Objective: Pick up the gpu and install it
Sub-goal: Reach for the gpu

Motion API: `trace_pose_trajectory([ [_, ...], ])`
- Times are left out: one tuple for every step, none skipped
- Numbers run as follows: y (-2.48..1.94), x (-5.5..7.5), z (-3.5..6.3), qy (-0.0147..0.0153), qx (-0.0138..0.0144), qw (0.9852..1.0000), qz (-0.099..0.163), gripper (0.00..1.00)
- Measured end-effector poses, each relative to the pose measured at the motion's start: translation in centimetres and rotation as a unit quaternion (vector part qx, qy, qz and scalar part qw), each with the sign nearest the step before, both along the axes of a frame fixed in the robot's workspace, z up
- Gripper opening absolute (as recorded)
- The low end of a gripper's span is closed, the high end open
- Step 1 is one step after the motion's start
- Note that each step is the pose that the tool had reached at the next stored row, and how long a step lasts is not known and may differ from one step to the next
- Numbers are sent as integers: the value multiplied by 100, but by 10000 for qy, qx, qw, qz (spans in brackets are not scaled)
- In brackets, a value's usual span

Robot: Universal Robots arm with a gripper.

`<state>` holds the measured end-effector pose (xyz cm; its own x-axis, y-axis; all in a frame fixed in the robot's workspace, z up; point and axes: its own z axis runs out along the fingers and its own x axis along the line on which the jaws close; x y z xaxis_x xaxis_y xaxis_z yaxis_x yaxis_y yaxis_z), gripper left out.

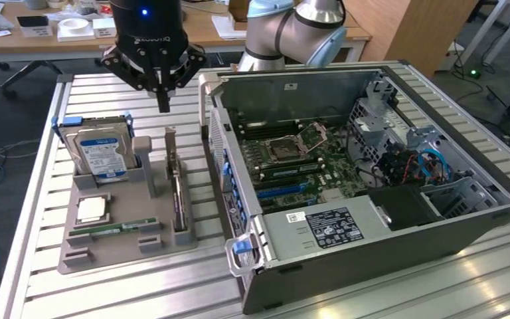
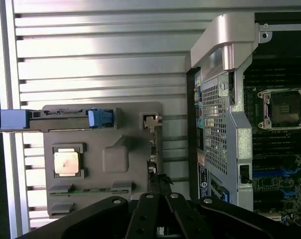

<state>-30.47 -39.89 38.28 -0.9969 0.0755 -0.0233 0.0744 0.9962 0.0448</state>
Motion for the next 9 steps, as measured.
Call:
trace_pose_trajectory([
  [0,0,0,0,0,10000,0,11],
  [0,-1,0,0,0,10000,0,11],
  [0,-1,0,0,0,10000,-1,11],
  [-2,-3,0,0,0,10000,-1,11],
  [-7,-4,1,1,0,10000,-1,11],
  [-14,-4,0,1,0,10000,-1,11],
  [-26,-5,1,0,-1,10000,-1,11],
  [-40,-6,1,1,-1,10000,-1,11],
  [-56,-7,0,0,0,10000,-1,11],
])
